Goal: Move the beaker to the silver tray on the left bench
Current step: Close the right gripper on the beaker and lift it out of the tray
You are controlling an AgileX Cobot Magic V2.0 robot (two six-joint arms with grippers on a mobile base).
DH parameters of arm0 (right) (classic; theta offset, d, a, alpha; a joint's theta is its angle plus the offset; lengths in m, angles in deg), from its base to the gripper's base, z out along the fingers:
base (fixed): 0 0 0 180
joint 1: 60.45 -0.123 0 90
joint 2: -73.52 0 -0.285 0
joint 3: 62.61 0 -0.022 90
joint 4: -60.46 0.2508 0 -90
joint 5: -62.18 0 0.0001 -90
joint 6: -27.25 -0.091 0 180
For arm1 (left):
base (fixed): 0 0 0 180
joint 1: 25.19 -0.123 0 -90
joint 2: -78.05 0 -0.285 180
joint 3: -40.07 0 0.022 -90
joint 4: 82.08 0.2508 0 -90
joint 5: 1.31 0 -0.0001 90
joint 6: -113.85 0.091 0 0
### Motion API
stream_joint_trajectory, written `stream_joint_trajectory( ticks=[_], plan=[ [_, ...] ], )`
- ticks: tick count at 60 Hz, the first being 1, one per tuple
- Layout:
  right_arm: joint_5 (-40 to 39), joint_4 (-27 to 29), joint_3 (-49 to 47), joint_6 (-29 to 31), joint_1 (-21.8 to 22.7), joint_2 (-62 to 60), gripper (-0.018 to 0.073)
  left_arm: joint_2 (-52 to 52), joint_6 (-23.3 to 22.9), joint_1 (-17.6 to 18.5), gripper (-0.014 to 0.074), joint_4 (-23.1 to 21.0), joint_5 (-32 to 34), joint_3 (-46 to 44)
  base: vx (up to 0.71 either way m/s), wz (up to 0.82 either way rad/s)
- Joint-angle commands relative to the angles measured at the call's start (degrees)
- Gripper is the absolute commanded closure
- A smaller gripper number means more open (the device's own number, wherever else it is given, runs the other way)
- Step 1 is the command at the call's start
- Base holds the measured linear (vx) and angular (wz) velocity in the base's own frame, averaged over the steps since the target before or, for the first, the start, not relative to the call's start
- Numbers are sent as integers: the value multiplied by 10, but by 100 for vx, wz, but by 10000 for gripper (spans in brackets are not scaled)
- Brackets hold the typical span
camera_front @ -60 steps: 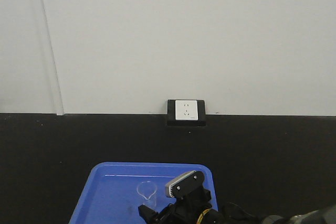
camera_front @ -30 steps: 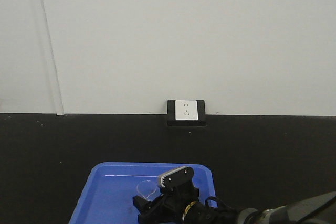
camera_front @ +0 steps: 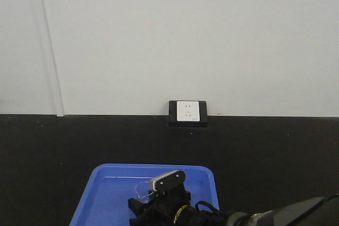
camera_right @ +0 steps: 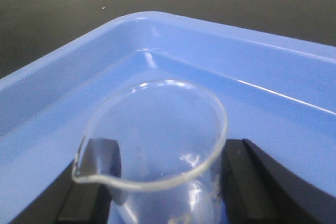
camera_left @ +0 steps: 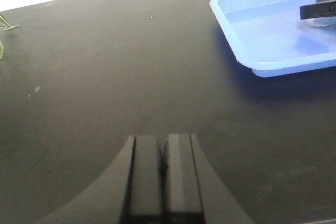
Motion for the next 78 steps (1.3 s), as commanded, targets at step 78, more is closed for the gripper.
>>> stream_joint_trajectory(
  ticks=[78],
  plan=[
    [510, -49, 281, -27, 2, -795, 571, 4, -1, 2, 595, 0, 47, 11, 0, 0]
  ],
)
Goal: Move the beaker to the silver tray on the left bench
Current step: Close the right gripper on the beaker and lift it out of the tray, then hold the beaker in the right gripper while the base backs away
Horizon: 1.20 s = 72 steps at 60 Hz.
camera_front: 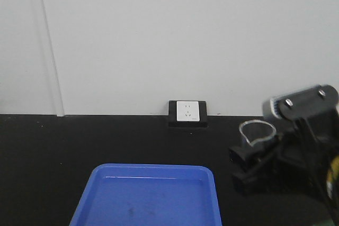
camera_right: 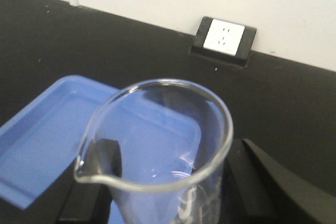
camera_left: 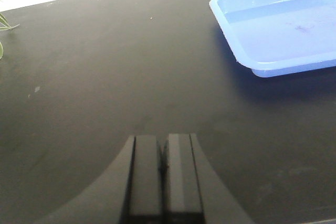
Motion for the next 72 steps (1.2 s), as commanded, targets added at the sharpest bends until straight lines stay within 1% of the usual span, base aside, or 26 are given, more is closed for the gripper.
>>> stream_joint_trajectory(
  ticks=[1, 14, 21, 26, 32, 43, 72],
  plan=[
    [-73, -16, 64, -16, 4, -77, 571, 4, -1, 2, 595, 0, 47, 11, 0, 0],
    [-76, -18, 221, -25, 4, -246, 571, 4, -1, 2, 595, 0, 47, 11, 0, 0],
    [-75, -18, 278, -25, 4, -317, 571, 4, -1, 2, 595, 0, 47, 11, 0, 0],
    [-75, -22, 300, -22, 4, -347, 571, 4, -1, 2, 595, 0, 47, 11, 0, 0],
    [-74, -35, 310, -22, 4, -364, 571, 4, -1, 2, 595, 0, 47, 11, 0, 0],
    [-63, -34, 310, -22, 4, -365, 571, 4, -1, 2, 595, 0, 47, 11, 0, 0],
    [-63, -34, 310, -22, 4, -365, 571, 4, -1, 2, 595, 0, 47, 11, 0, 0]
  ],
)
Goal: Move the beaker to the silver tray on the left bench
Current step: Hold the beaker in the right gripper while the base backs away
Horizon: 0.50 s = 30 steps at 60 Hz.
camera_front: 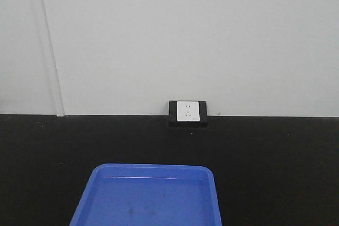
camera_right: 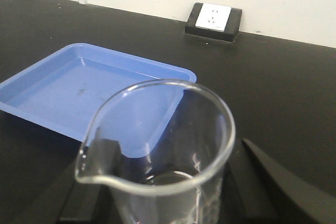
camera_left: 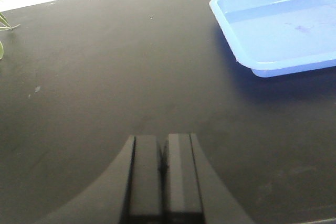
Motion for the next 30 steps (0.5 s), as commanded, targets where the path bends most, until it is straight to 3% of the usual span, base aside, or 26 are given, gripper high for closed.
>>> stream_joint_trajectory(
  ticks=[1, 30],
  plan=[
    [-42, -15, -19, 0, 2, 2, 571, 4, -1, 2, 595, 0, 47, 11, 0, 0],
    [-42, -15, -19, 0, 2, 2, 571, 4, -1, 2, 595, 0, 47, 11, 0, -1]
  ],
)
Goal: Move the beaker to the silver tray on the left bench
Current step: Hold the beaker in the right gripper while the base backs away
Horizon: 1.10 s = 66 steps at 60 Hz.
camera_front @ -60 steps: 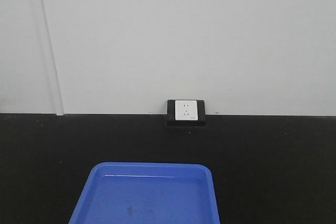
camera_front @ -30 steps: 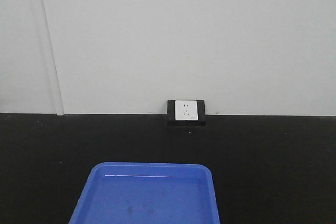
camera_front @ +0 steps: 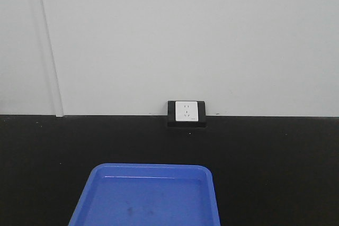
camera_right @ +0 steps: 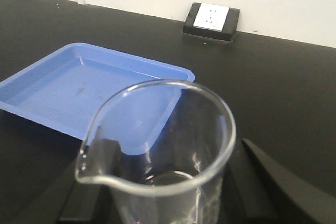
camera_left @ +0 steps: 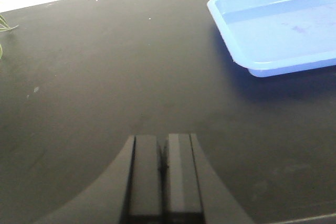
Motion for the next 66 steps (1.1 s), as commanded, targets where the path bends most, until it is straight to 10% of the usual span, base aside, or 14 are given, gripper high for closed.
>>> stream_joint_trajectory(
  ticks=[1, 66],
  plan=[
    [-42, -15, -19, 0, 2, 2, 571, 4, -1, 2, 595, 0, 47, 11, -2, -4],
    [-42, -15, -19, 0, 2, 2, 571, 4, -1, 2, 595, 0, 47, 11, -15, -16]
  ],
)
